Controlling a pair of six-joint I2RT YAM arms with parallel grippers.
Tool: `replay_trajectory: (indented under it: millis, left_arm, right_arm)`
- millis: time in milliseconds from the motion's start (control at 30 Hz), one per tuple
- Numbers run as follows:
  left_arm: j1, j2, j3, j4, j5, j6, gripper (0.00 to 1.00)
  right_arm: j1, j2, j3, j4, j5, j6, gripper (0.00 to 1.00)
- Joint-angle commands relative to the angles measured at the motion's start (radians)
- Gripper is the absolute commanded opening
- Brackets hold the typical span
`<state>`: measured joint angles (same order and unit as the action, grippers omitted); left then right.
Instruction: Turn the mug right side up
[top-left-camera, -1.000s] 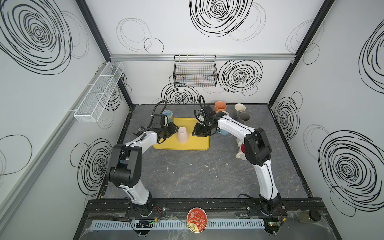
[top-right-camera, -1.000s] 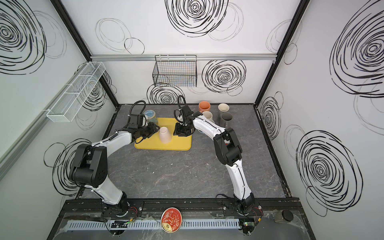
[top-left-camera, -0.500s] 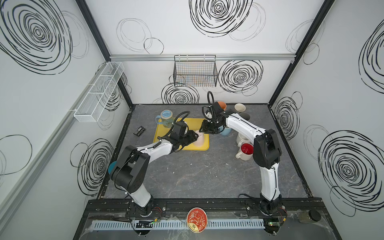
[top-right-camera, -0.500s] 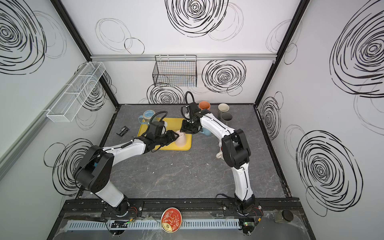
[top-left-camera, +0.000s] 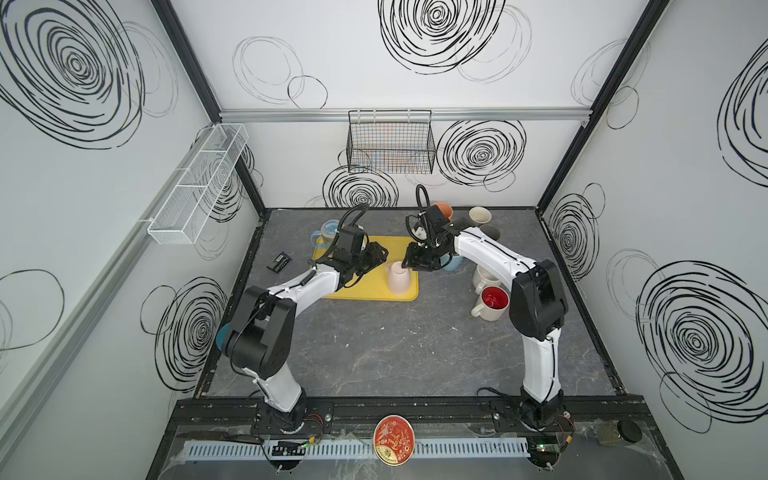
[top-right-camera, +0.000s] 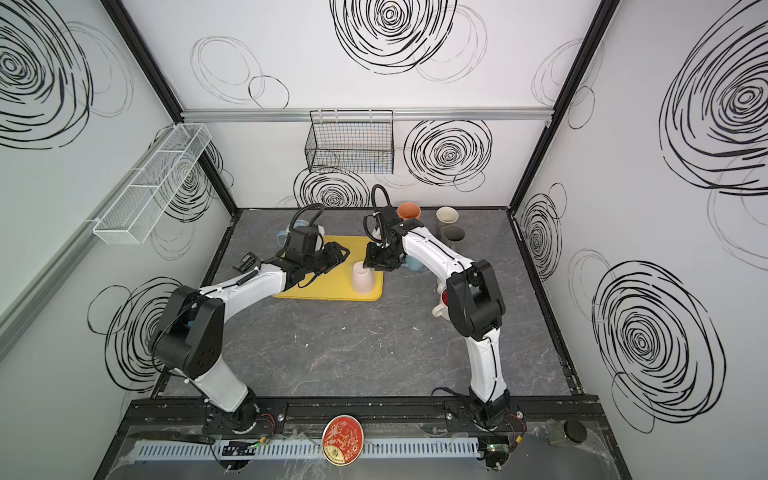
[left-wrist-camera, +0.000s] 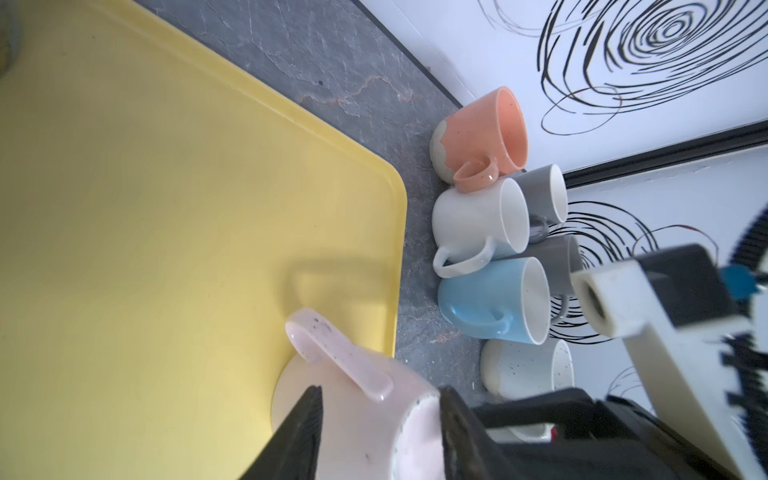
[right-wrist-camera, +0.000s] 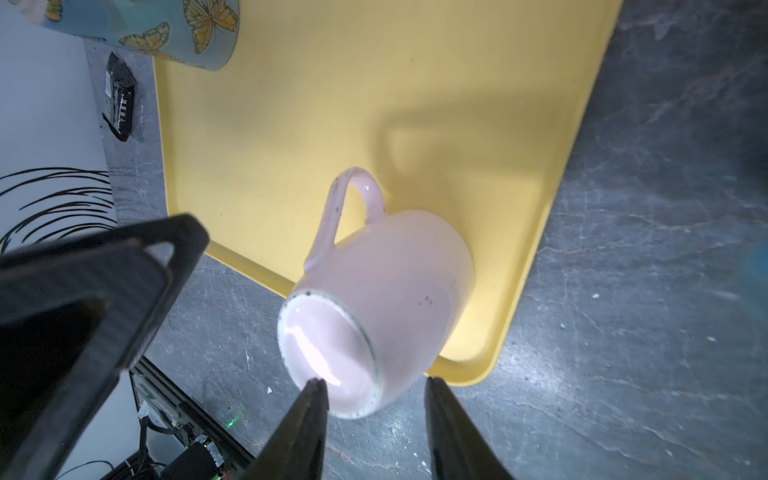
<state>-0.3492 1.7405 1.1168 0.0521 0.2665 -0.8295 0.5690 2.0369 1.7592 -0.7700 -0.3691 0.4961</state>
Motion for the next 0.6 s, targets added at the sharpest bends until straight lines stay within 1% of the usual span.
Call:
replay_trajectory:
  millis: [0, 233, 367, 467, 567]
  left_arm:
    - [0.021, 0.091, 0.072, -0.021, 0.051, 0.032, 0.51]
    - [0.008, 0.298, 0.292, -0.113, 0.091, 0.082, 0.49]
    - [-0.003, 0.396, 0.413, -0.206, 0.1, 0.14, 0.48]
    - [-0.005, 0.429, 0.47, -0.287, 0.097, 0.194, 0.48]
    - [-0.005, 0.417, 0.47, -0.36, 0.083, 0.238, 0.47]
  right_arm:
    - [0.003, -0.058, -0.022, -0.03, 0.005, -0.008, 0.44]
    - [0.006, -0.063, -0.057, -0.019, -0.012, -0.007, 0.43]
    - [0.008, -0.051, -0.059, -0.023, -0.023, -0.008, 0.42]
    - [0.008, -0.039, -0.058, -0.031, -0.028, -0.015, 0.41]
    - [0.007, -0.026, -0.051, -0.043, -0.024, -0.024, 0.41]
